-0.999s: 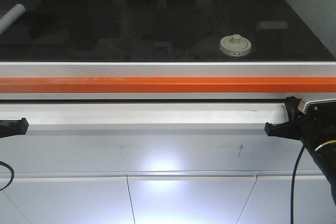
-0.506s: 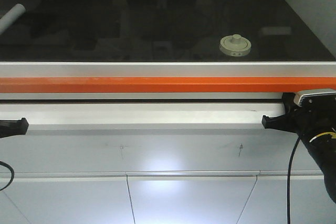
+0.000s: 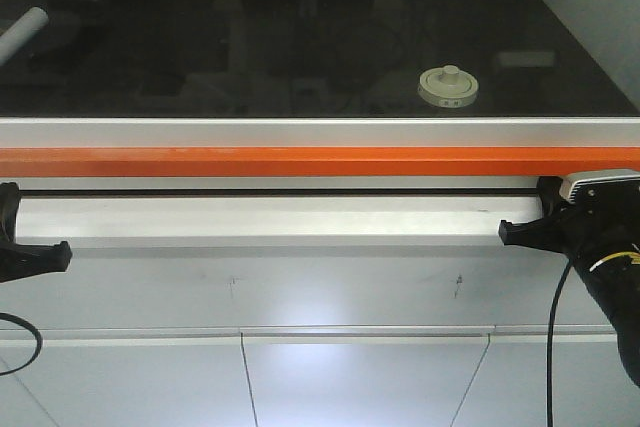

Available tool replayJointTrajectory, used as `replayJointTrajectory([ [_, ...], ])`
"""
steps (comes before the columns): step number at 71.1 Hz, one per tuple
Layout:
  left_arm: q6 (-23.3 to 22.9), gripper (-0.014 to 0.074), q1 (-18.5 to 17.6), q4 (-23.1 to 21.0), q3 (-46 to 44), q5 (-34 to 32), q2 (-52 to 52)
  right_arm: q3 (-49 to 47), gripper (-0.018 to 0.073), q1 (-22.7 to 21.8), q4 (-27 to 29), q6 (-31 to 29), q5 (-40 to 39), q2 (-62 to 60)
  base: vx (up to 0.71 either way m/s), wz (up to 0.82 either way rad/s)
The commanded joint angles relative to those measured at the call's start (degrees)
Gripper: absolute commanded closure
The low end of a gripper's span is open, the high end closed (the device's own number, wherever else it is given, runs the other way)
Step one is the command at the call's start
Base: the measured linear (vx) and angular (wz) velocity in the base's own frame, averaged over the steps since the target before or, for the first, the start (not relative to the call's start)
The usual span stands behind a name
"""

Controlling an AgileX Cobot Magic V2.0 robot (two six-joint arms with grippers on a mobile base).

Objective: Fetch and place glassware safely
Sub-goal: 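Hook both grippers under the orange sash handle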

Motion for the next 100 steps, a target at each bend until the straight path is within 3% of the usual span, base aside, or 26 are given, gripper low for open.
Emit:
replayJointTrajectory([
  [1, -0.4, 0.0603, -0.4, 0.0, -1.5, -6.6, 1.8, -1.6, 0.0563, -0.4, -0.1, -0.5, -7.5, -2.0, 0.00, 0.00],
  [11, -0.4, 0.0603, -0.4, 0.0, -2.6, -10.6, 6.7, -1.6, 0.0563, -0.4, -0.1, -0.1, -7.5, -2.0, 0.00, 0.00],
  [47, -0.3, 0.0603, -0.4, 0.1, -11.3, -7.4, 16.4, -1.6, 0.0563, -0.4, -0.1, -0.1, -7.5, -2.0, 0.00, 0.00],
  [81, 0.1, 0.0603, -0.4, 0.1, -12.7, -9.9, 18.7, -1.6, 0.0563, -0.4, -0.1, -0.1, -7.5, -2.0, 0.00, 0.00],
  [100, 0.1, 0.0603, -0.4, 3.6, -15.2, -10.7, 18.5, -1.6, 0.0563, -0.4, -0.1, -0.2, -7.5, -2.0, 0.00, 0.00],
])
